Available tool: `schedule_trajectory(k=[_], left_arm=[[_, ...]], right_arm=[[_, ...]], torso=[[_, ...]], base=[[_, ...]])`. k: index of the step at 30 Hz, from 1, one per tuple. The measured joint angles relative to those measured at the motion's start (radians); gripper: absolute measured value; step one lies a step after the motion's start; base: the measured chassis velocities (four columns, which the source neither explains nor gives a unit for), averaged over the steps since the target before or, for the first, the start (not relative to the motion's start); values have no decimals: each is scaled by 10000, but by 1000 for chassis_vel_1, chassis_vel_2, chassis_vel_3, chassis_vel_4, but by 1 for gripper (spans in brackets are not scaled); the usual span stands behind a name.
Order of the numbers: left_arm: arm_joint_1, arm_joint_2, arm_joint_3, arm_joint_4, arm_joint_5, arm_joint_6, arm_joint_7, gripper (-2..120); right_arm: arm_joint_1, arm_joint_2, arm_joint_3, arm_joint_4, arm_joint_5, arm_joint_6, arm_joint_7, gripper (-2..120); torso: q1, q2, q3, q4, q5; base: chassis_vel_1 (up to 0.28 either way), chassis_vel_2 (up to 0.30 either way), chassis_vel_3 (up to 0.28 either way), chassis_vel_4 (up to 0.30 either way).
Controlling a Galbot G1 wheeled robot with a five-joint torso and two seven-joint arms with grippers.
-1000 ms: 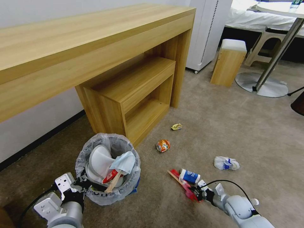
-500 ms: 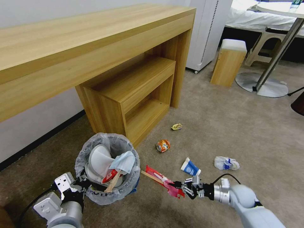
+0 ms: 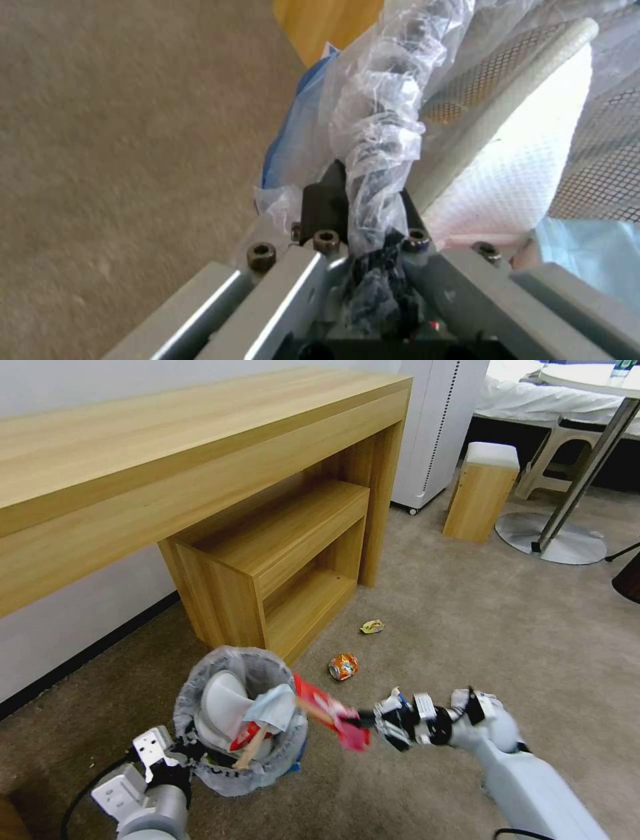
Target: Pick up the trash bin and place the garbage on the floor into it.
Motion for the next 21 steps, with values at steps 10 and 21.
schedule_trajectory(k=[10, 21], left_arm=[[16, -47, 579, 52, 112, 45, -19, 1], [8, -69, 852, 117, 331, 51, -6, 1]], right_arm=[[948, 848, -1524, -795, 16, 156, 579, 0], [1164, 1157, -2184, -926, -170, 282, 699, 0]], torso=[[0, 0, 0, -1, -3], [0, -1, -1, -1, -3]], base=[[0, 0, 0, 0], [0, 0, 0, 0]])
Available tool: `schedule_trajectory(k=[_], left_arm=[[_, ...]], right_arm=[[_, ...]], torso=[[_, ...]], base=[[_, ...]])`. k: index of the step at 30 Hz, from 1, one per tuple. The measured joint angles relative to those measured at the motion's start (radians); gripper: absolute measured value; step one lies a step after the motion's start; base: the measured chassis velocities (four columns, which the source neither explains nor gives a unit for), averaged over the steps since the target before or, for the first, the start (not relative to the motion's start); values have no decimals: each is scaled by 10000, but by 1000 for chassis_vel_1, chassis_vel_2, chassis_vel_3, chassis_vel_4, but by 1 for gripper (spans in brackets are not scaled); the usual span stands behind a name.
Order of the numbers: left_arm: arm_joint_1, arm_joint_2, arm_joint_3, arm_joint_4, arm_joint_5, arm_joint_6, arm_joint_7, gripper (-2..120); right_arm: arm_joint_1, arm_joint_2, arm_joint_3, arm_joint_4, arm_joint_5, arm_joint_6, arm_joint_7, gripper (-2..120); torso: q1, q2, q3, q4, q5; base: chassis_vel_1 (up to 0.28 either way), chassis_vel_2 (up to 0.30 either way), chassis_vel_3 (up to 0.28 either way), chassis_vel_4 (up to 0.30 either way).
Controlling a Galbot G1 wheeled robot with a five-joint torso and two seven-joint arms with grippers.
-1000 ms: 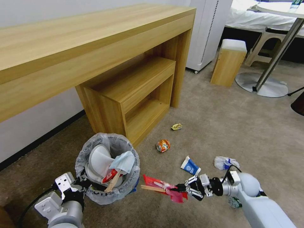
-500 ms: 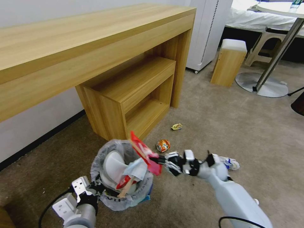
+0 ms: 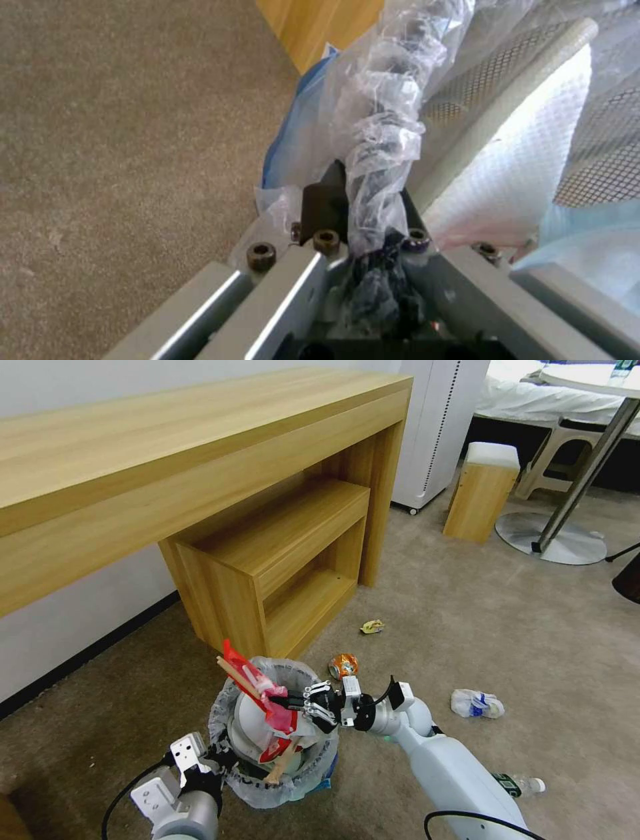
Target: Pick up the trash bin and place the garbage on the floor into it.
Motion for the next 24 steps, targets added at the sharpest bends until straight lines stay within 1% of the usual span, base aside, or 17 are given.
schedule_trajectory(k=[3, 6, 8, 9, 10, 11, 12, 13, 17, 18, 21, 22, 24], left_arm=[[54, 26, 6, -81, 28, -2, 5, 1], [77, 46, -22, -125, 39, -4, 6, 1], [106, 57, -22, -148, 42, -4, 13, 1], [106, 57, -22, -148, 42, -4, 13, 1], [117, 62, -45, -156, 56, -8, 12, 1], [129, 66, -52, -171, 72, -20, 12, 1], [141, 74, -69, -179, 81, -25, 13, 1], [141, 74, -69, -179, 81, -25, 13, 1], [180, 115, -167, -215, 89, -44, 17, 1], [180, 115, -167, -215, 89, -44, 17, 1], [211, 140, -203, -255, 90, -44, 18, 1], [211, 140, -203, -255, 90, -44, 18, 1], [212, 158, -253, -257, 90, -44, 19, 1]], right_arm=[[-23, -31, -48, -76, -585, 14, 243, 0], [-73, -82, -31, -100, -889, 14, 329, 0], [-126, -145, 45, -59, -998, 8, 297, 9], [-126, -145, 45, -59, -998, 8, 297, 9], [-151, -190, 102, -30, -1012, -8, 235, 12], [-178, -248, 166, 12, -1015, -31, 131, 18], [-206, -323, 250, 56, -1017, -58, -1, 22], [-206, -323, 250, 56, -1017, -58, -1, 22], [-332, -645, 586, 205, -1055, -95, -375, 40], [-332, -645, 586, 205, -1055, -95, -375, 40], [-455, -897, 845, 425, -1013, -95, -401, 55], [-455, -897, 845, 425, -1013, -95, -401, 55], [-536, -1040, 1064, 641, -890, -99, -328, 65]], torso=[[0, 0, 0, 0, 0], [0, 0, 0, -1, 2], [0, 0, 0, 0, 1], [0, 0, 0, 0, 1], [0, 0, 0, 0, 1], [0, 0, 0, 0, 1], [0, 0, 0, 0, 2], [0, 0, 0, 0, 2], [0, 0, 0, 0, 1], [0, 0, 0, 0, 1], [0, 0, 0, -1, 1], [0, 0, 0, -1, 1], [0, 0, 0, -1, 2]], base=[[0, 0, 0, 0], [0, 0, 0, 0], [0, 0, 0, 0], [0, 0, 0, 0], [0, 0, 0, 0], [0, 0, 0, 0], [0, 0, 0, 0], [0, 0, 0, 0], [0, 0, 0, 0], [0, 0, 0, 0], [0, 0, 0, 0], [0, 0, 0, 0], [0, 0, 0, 0]])
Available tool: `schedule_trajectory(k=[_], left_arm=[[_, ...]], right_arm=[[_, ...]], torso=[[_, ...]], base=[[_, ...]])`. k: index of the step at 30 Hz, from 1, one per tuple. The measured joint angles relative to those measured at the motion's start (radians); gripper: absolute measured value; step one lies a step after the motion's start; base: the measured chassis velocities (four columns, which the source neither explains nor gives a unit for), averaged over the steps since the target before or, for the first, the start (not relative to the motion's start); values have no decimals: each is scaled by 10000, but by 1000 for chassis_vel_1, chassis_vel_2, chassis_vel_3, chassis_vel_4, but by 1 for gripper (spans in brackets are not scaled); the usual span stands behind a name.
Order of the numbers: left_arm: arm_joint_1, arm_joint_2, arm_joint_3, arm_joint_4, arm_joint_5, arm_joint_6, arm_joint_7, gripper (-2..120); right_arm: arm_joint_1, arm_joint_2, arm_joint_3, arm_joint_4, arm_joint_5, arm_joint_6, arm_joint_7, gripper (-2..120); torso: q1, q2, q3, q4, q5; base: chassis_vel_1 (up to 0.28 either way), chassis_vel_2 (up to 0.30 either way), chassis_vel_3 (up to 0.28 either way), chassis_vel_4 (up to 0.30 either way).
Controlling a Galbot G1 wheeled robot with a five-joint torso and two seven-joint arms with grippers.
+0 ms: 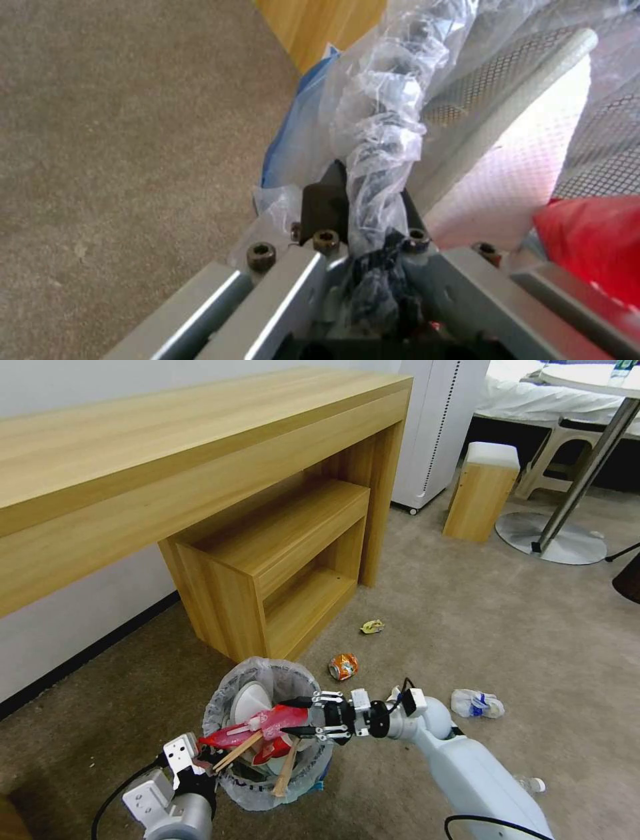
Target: Pick up the trash bin and place the garbage on the floor into it.
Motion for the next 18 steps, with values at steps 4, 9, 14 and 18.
schedule_trajectory(k=[4, 9, 14, 18], left_arm=[[-106, 94, -270, 2, -148, 29, 9, 1], [-215, 232, -595, 42, -402, 117, -29, 1], [-243, 483, -1031, -1, -1334, 686, -723, 1], [-224, 540, -1125, -133, -2137, 1103, -1172, 1]], right_arm=[[-236, -254, 328, 633, 432, 41, 1144, 80], [-555, -405, 565, 1297, 696, 82, 3162, 90], [-1338, -432, 1866, 2135, -1601, -103, 7496, 100], [-1795, -370, 2566, 2306, -2201, 133, 8709, 100]], torso=[[0, 1, 0, 1, -2], [0, 1, 0, 0, 0], [0, 1, 0, 1, -2], [0, 1, 0, -2, 1]], base=[[0, 0, 0, 0], [0, 0, 0, 0], [0, 0, 0, 0], [0, 0, 0, 0]])
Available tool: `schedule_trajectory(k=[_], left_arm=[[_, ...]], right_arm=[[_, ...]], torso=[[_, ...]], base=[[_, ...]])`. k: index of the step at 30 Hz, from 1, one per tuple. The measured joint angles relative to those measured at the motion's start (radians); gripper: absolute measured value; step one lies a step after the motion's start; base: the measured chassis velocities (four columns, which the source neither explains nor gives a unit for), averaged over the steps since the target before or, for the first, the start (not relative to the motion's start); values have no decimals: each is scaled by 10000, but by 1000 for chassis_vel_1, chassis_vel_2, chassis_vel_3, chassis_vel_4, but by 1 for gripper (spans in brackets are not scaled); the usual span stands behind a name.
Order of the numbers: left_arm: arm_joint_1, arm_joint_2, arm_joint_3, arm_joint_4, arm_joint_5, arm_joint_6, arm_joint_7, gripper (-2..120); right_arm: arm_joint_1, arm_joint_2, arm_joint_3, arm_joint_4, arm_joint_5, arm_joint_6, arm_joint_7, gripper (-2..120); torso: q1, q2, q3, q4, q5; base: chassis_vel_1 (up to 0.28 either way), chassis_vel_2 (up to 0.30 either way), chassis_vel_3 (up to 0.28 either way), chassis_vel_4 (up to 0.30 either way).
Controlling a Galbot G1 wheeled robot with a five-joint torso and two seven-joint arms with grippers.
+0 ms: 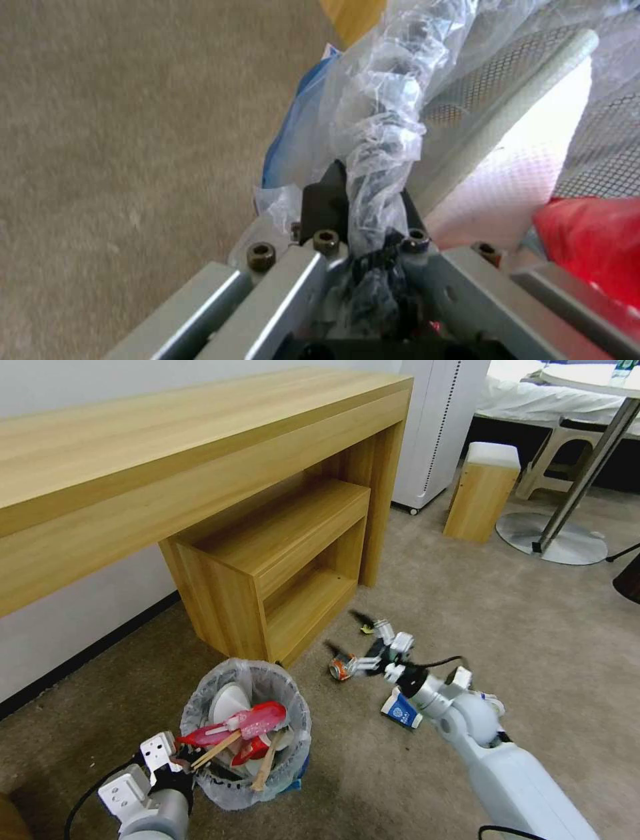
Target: Pick up the trash bin and place the garbage on the floor into it.
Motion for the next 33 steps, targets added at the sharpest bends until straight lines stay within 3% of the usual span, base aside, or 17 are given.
schedule_trajectory(k=[6, 9, 20, 33], left_arm=[[40, 36, -55, -221, -601, 248, -246, 1], [43, 18, -49, -377, -1018, 399, -424, 1], [11, 11, -163, -304, -779, 190, -299, 1], [64, -15, 102, -248, -498, 12, 73, 1]], right_arm=[[-463, -33, 552, 132, -19, 437, 603, 100], [-800, 29, 924, 89, -105, 1204, 613, 100], [-2066, 17, 1627, 276, -407, 1422, 571, 100], [-2505, 245, 2024, 290, -915, 1934, 651, 100]], torso=[[0, 0, 0, 3, 0], [0, 0, 0, 3, 0], [-1, 0, 0, 2, -2], [0, 0, 0, 3, -2]], base=[[0, 0, 0, 0], [0, 0, 0, 0], [0, 0, 0, 0], [0, 0, 0, 0]])
